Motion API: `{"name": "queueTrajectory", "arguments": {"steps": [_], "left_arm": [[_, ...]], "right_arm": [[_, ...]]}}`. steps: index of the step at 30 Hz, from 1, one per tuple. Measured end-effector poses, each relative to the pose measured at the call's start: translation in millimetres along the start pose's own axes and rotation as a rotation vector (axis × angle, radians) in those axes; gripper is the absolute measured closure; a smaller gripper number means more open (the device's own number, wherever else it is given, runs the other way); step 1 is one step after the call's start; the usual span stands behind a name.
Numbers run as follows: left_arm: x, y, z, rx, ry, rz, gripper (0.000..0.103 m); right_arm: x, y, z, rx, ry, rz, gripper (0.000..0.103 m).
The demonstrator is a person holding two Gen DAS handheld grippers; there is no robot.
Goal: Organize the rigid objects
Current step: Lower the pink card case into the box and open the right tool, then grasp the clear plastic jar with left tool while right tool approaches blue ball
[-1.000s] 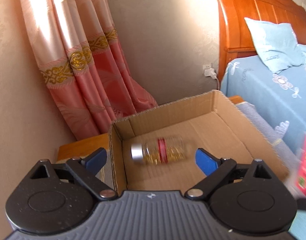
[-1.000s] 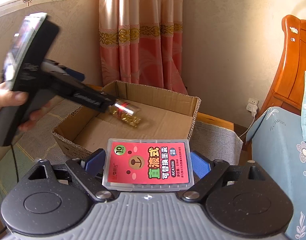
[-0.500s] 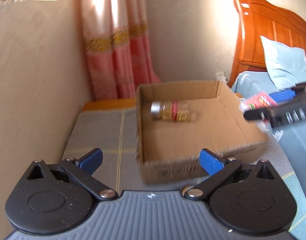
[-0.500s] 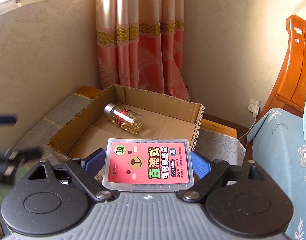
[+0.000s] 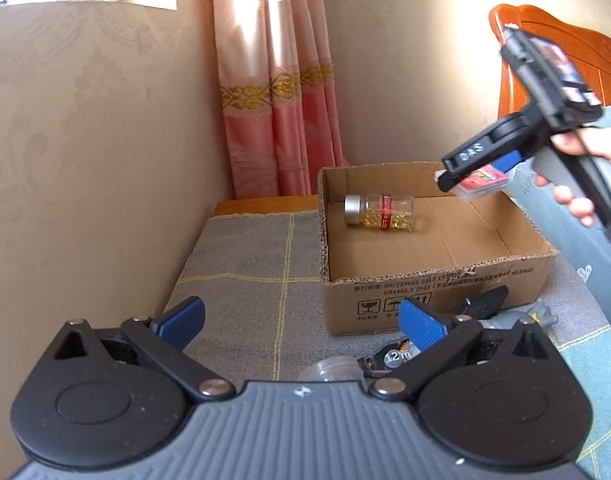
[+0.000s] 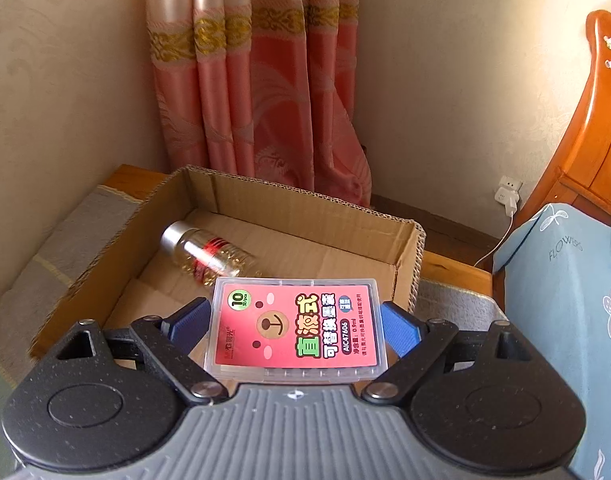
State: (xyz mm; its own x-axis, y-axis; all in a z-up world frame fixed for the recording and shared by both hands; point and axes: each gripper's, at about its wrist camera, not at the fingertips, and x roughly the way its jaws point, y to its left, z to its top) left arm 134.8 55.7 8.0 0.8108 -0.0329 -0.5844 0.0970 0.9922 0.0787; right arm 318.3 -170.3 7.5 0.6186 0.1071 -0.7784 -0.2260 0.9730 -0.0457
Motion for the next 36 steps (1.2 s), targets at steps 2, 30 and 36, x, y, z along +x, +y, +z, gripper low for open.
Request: {"name": "queueTrajectory", "arguments": {"steps": [2, 30, 36], "left_arm": [[-1, 2, -1, -0.006, 0.003, 0.003, 0.001], [9, -2, -35, 0.084, 0.117, -0.060, 0.001], [18, -6, -54, 0.102, 0.177, -0.100, 0.001]], "right_arm": [[9, 1, 5, 0.000, -0.002, -0.032, 0.009], [-92, 17, -96, 0.024, -0.110, -0.095, 0.000], [-93, 17, -158, 0.059, -0.078, -0.111, 0.000]]}}
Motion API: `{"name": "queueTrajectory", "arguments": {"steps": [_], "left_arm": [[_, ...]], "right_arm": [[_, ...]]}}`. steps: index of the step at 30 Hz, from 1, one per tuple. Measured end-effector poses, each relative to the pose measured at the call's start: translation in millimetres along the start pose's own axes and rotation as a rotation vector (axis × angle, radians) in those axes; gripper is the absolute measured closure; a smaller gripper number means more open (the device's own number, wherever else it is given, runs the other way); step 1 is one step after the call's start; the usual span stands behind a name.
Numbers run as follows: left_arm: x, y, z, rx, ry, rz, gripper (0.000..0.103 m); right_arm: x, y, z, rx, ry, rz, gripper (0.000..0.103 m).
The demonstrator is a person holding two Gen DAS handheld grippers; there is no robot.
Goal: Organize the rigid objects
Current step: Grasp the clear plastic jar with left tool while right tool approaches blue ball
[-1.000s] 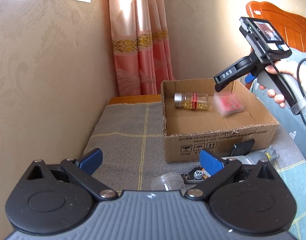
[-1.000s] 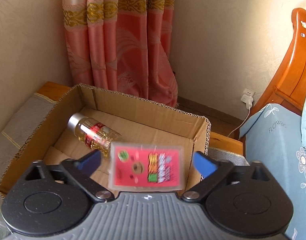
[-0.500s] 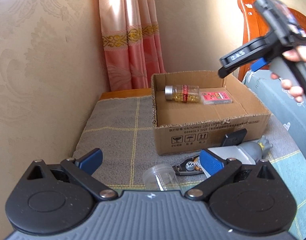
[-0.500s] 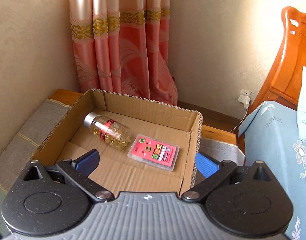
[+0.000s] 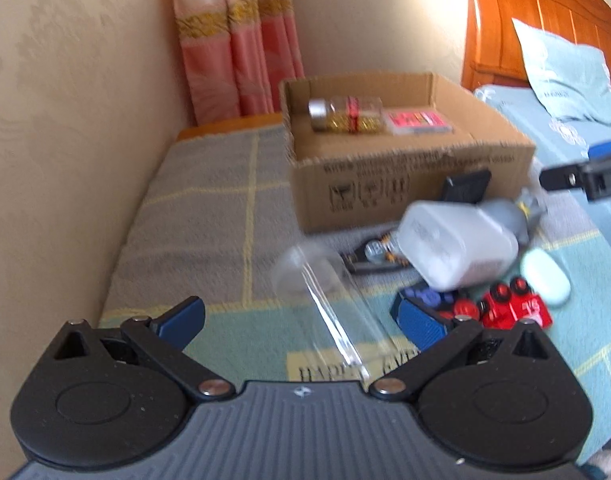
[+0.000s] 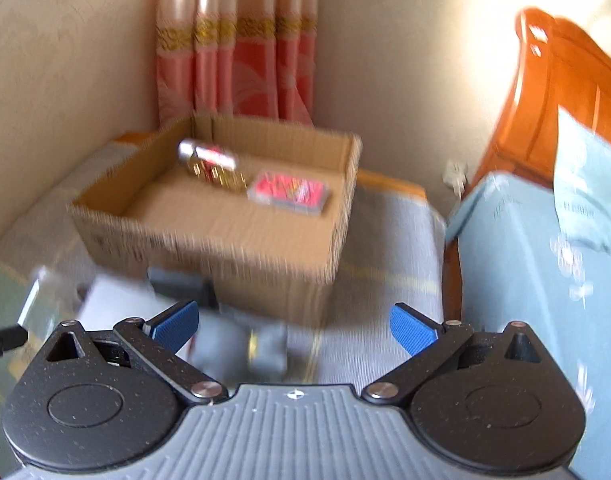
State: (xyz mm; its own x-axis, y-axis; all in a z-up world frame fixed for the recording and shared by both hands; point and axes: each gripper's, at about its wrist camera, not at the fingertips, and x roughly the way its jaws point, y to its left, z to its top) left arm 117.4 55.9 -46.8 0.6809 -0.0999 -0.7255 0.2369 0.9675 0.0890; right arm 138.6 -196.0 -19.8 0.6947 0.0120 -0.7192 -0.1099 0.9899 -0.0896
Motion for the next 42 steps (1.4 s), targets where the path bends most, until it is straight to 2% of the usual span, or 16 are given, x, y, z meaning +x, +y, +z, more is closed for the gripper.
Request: {"name": "queueTrajectory", "arguments": {"steps": [6, 9, 13, 16, 22, 30, 36, 39, 42], "left_arm": [[0, -5, -11, 0.084, 0.026, -0.042, 0.001], [-1, -2, -19, 0.124, 0.045, -0.052, 0.001], [6, 6, -28, 0.120, 0.081, -0.043, 0.001], [14, 12, -31, 0.112, 0.105, -0.037, 0.001], [20, 13, -25, 0.166, 0.084, -0.015, 0.001], [33, 8, -12, 0.212, 0.067, -0.068, 0.001], [40, 2, 0, 0.247, 0.036, -0.116, 0.001], [46, 0, 4, 0.257, 0.027, -0.102, 0.001], [51, 2, 7, 0.254, 0.024, -0.099, 0.001]], "right_arm": [[10, -3, -34, 0.060, 0.080, 0.026, 0.000], [12, -2, -45, 0.045, 0.114, 0.035, 0.000], [18, -3, -63, 0.038, 0.158, 0.036, 0.000], [20, -7, -69, 0.077, 0.169, 0.075, 0.000], [18, -5, -72, 0.064, 0.170, 0.072, 0.000], [20, -7, -74, 0.070, 0.191, 0.093, 0.000], [24, -5, -78, 0.055, 0.207, 0.077, 0.000], [27, -2, -81, 0.028, 0.212, 0.056, 0.000], [26, 0, -81, -0.007, 0.186, 0.077, 0.000]]}}
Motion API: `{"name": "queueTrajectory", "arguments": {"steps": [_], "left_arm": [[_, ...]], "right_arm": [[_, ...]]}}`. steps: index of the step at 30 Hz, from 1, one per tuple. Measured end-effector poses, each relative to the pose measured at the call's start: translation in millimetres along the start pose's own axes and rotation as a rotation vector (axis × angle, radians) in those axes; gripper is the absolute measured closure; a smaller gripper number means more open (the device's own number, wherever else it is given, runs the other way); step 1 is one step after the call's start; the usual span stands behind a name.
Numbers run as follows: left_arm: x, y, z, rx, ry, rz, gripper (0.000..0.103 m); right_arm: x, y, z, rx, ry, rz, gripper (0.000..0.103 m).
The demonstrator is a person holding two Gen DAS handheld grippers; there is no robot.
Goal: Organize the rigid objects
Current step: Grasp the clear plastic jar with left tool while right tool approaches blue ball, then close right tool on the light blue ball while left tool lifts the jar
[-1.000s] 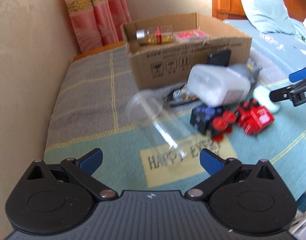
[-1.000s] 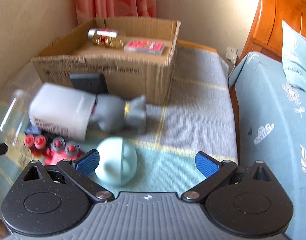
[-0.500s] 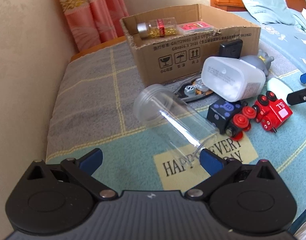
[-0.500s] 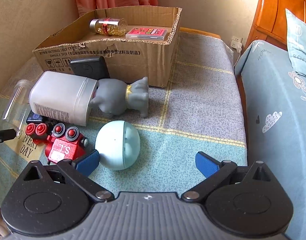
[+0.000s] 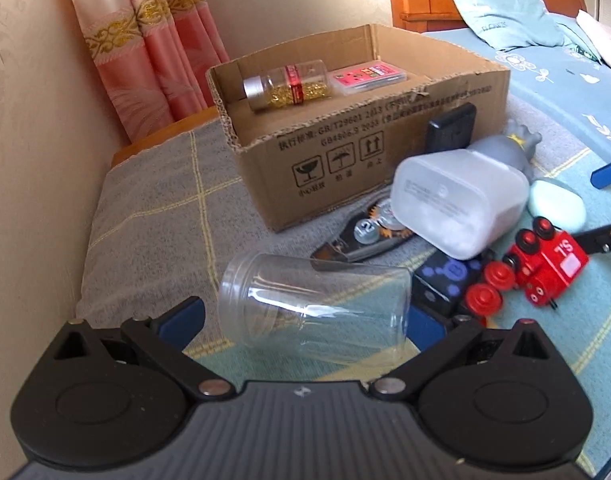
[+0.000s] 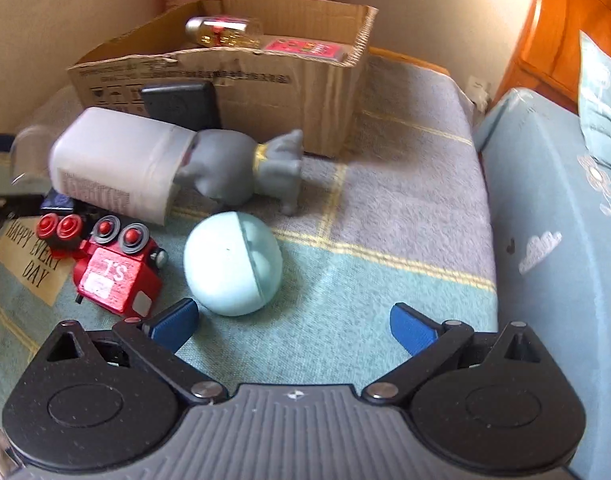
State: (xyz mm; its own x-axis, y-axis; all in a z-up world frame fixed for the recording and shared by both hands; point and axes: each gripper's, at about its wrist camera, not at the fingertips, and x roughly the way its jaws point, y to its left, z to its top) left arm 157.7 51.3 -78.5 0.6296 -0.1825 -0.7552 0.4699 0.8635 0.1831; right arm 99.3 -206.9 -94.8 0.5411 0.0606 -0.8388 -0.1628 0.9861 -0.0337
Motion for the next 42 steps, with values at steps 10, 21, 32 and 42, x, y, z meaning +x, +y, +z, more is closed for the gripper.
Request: {"name": "queueTrajectory", "arguments": {"steps": [10, 21, 32, 42], "left_arm": [[8, 7, 3, -0.016, -0.008, -0.022, 0.001], [10, 10, 8, -0.074, -0.034, -0.033, 0.003], [6, 8, 3, -0.138, -0.034, -0.051, 0.013], [-2, 9, -6, -0.190, -0.031, -0.044, 0.012]], "right_arm": [[6, -1, 7, -0.112, -0.077, 0.087, 0.000], [4, 13, 14, -0.186, -0.095, 0.139, 0.014], [-6, 22, 10, -0.203, -0.109, 0.151, 0.045], [-15, 25, -3, -0.194, -0.097, 0.152, 0.045]]}}
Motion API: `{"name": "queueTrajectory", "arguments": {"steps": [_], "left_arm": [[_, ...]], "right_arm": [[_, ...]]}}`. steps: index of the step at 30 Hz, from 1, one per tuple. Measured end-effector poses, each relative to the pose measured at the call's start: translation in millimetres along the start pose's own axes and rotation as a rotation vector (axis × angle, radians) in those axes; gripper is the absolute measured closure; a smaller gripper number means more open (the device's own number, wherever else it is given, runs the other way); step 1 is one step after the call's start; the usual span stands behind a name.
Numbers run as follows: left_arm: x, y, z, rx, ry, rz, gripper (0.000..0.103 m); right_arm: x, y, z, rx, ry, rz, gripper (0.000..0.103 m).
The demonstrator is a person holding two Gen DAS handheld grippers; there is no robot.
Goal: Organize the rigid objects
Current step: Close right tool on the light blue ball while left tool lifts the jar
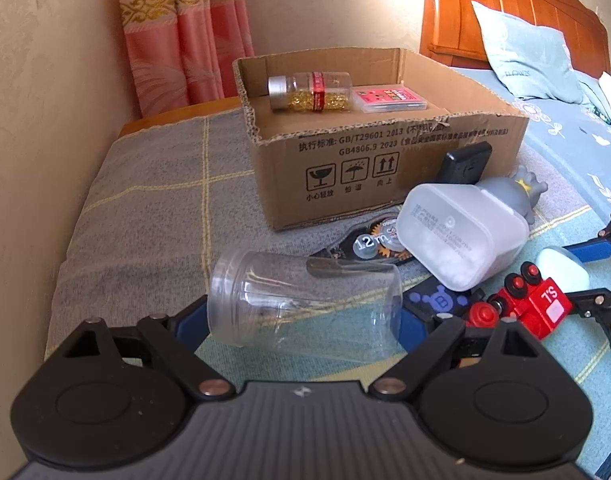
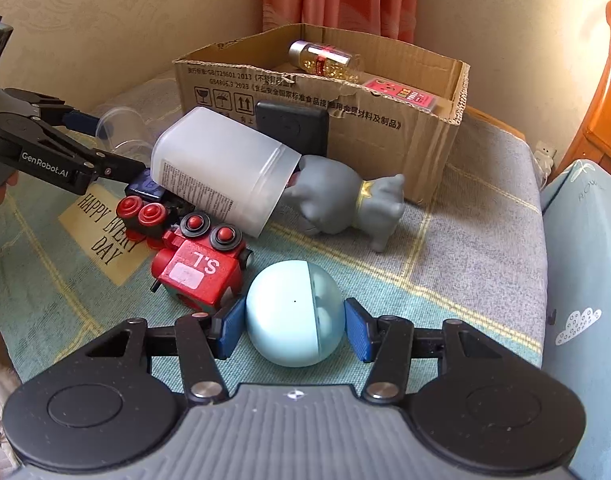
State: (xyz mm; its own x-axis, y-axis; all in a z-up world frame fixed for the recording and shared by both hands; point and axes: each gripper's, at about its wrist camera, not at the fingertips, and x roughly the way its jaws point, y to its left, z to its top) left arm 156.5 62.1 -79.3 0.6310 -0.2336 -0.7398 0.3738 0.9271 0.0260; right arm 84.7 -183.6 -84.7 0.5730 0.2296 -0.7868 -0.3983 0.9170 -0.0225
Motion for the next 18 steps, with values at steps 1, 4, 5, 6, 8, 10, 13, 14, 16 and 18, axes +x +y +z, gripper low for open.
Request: {"name": "queueTrajectory", "arguments": {"steps": [1, 4, 5, 6, 8, 10, 13, 14, 16, 18], "left_arm": [[0.0, 0.0, -0.2, -0.008, -0.001, 0.002, 0.012], [-0.1, -0.4, -0.6, -0.025, 0.000, 0.010, 0.012], [-0.1, -0.6, -0.7, -0.027, 0.000, 0.013, 0.012], [-0.4, -0.8, -0.6, -0.030, 0.001, 0.015, 0.012], [-0.2, -1.5, 0.0, -0.030, 0.004, 0.019, 0.012], [-0.1, -2.4, 0.3, -0.031, 0.005, 0.024, 0.012], [0.4, -3.9, 0.0, -0.028, 0.005, 0.032, 0.012], [0.7, -4.2, 0.2, -0.029, 0.005, 0.033, 0.012], [0.5, -4.5, 0.9, -0.028, 0.009, 0.034, 0.013], [-0.5, -4.2, 1.8, -0.025, 0.008, 0.032, 0.013]], "right_arm": [[0.4, -1.2, 0.6, 0.002, -0.002, 0.004, 0.044], [2.9, -2.1, 2.6, -0.009, -0.007, 0.011, 0.043], [3.3, -2.3, 2.8, -0.015, -0.009, 0.014, 0.043], [3.7, -3.0, 3.1, -0.020, -0.011, 0.018, 0.043], [4.0, -4.3, 3.2, -0.026, -0.016, 0.027, 0.043], [4.3, -5.5, 3.8, -0.030, -0.016, 0.032, 0.043], [4.0, -5.0, 3.9, -0.029, -0.016, 0.031, 0.045], [4.0, -4.9, 3.9, -0.027, -0.018, 0.031, 0.045], [3.0, -5.4, 3.7, -0.011, -0.016, 0.030, 0.045], [2.6, -6.8, 4.1, 0.006, -0.012, 0.034, 0.045]]}}
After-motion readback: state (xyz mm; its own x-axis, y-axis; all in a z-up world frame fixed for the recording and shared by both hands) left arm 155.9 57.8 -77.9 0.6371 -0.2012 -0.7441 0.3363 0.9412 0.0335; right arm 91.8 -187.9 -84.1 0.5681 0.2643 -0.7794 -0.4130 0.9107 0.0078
